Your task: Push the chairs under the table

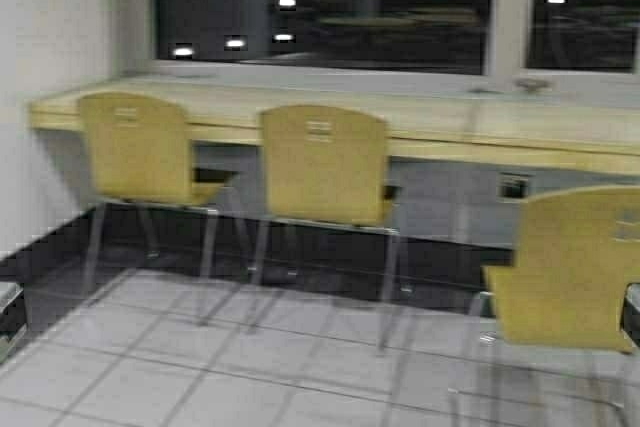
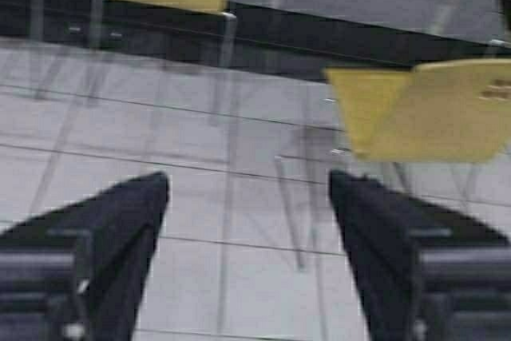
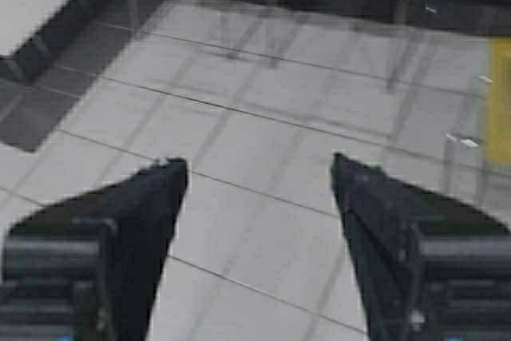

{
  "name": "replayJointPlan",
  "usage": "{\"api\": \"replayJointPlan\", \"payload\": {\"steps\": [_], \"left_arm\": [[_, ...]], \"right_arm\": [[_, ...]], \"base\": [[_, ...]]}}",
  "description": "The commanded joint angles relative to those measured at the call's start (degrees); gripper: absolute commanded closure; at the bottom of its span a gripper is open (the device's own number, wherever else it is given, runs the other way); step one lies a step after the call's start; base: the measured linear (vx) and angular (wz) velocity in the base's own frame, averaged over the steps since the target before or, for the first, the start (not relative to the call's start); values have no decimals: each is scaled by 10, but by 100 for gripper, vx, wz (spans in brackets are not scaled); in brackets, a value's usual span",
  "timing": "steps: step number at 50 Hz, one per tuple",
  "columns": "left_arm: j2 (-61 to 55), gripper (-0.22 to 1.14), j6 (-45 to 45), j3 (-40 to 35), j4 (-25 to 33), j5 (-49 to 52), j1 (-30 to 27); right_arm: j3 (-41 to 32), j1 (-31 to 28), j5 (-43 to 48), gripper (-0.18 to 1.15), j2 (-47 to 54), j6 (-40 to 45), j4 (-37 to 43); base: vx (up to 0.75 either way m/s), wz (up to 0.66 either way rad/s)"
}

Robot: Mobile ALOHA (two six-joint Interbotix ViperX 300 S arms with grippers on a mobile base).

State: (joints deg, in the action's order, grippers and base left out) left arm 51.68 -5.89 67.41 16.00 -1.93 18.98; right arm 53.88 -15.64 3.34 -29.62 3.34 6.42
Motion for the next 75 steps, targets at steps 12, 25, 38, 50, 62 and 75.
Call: {"api": "replayJointPlan", "payload": {"steps": [12, 25, 38, 50, 62, 75], "left_arm": [[-2, -3, 0, -4, 0, -4, 0], [-3, -3, 0, -5, 0, -4, 0], [-3, -3, 2, -6, 3, -4, 0], [-3, -3, 3, -7, 3, -4, -1], [-3, -3, 1, -9, 3, -4, 0], [-7, -3, -1, -10, 2, -4, 0]], "right_arm": [[-18, 0, 1, 7, 4, -1, 0], [-16, 0, 1, 7, 4, 1, 0], [-11, 0, -16, 7, 4, 4, 1], [-4, 0, -29, 7, 5, 20, 1], [-4, 0, -34, 7, 13, 38, 1], [-8, 0, -49, 7, 24, 52, 2]], "base": [[-10, -39], [-6, -32], [-2, -22], [3, -15], [5, -13], [11, -13]]}}
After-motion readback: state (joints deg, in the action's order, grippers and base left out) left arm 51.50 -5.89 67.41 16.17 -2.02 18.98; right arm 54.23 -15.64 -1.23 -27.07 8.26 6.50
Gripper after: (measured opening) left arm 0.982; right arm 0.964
